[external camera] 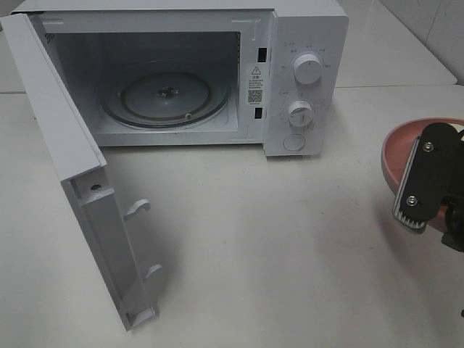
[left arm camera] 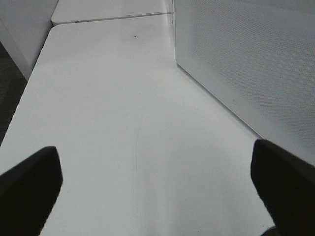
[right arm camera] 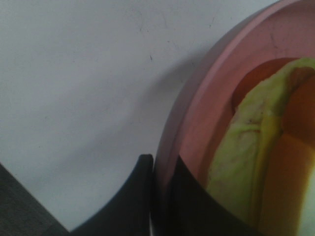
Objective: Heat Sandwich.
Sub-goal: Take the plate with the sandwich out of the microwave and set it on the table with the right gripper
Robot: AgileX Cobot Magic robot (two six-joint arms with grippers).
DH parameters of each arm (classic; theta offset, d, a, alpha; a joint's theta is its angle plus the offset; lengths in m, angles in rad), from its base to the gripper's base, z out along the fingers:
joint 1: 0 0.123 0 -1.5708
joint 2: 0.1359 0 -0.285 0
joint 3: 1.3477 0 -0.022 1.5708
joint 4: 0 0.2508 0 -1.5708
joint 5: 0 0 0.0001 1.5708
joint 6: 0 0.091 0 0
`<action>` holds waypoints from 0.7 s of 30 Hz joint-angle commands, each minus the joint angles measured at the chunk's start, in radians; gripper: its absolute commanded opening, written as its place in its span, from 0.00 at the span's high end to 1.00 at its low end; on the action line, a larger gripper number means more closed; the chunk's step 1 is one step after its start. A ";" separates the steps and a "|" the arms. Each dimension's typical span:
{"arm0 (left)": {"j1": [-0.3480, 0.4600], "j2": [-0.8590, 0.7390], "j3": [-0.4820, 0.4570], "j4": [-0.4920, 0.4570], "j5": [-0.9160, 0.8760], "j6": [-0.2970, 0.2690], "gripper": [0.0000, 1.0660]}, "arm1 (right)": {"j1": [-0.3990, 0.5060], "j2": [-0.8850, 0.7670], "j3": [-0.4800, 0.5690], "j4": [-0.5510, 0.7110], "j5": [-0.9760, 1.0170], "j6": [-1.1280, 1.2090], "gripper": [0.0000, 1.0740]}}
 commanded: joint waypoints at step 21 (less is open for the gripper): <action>0.003 -0.022 0.002 -0.003 -0.009 -0.007 0.07 | -0.006 0.083 0.001 -0.104 0.082 0.466 1.00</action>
